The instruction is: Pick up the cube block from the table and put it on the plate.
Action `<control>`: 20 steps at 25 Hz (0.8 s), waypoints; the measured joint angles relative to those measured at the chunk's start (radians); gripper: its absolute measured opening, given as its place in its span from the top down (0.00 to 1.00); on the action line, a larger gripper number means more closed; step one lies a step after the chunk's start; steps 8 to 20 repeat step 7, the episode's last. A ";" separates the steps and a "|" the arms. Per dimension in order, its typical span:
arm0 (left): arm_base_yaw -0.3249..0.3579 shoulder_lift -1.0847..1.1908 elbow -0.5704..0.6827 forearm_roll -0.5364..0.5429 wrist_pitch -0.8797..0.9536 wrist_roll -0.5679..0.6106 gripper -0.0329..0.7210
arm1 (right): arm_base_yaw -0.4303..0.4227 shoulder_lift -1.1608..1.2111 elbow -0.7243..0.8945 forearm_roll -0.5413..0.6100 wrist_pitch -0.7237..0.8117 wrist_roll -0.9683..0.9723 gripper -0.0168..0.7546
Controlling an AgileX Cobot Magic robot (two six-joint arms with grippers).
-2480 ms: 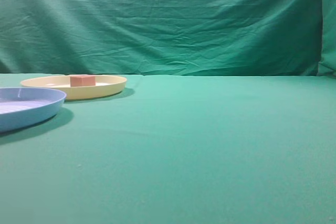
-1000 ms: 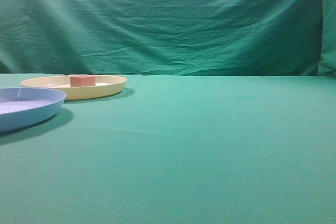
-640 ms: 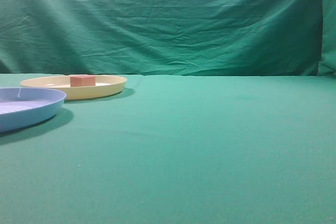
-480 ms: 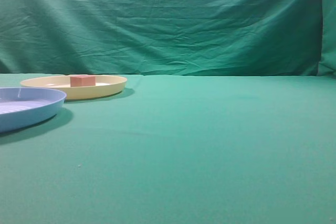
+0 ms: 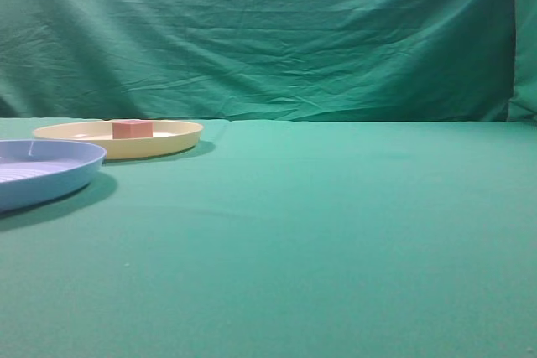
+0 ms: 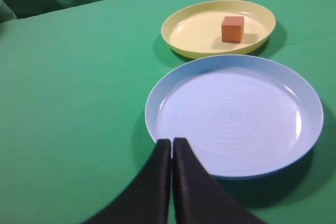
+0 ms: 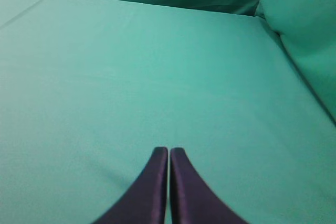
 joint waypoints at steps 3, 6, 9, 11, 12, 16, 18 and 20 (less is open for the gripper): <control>0.000 0.000 0.000 0.000 0.000 0.000 0.96 | 0.000 0.000 0.000 0.000 0.000 0.000 0.98; 0.000 0.000 0.000 0.000 0.000 0.000 0.96 | 0.000 0.000 0.000 0.000 0.000 0.000 0.98; 0.000 0.000 0.000 0.000 0.000 0.000 0.96 | 0.000 0.000 0.000 0.000 0.000 0.000 0.98; 0.000 0.000 0.000 0.000 0.000 0.000 0.96 | 0.000 0.000 0.000 0.000 0.000 0.000 0.98; 0.000 0.000 0.000 0.000 0.000 0.000 0.96 | 0.000 0.000 0.000 0.000 0.000 0.000 0.98; 0.000 0.000 0.000 0.000 0.000 0.000 0.96 | 0.000 0.000 0.000 0.000 0.000 0.000 0.98; 0.000 0.000 0.000 0.000 0.000 0.000 0.96 | 0.000 0.000 0.000 0.000 0.000 0.000 0.98; 0.000 0.000 0.000 0.000 0.000 0.000 0.96 | 0.000 0.000 0.000 0.000 0.000 0.000 0.98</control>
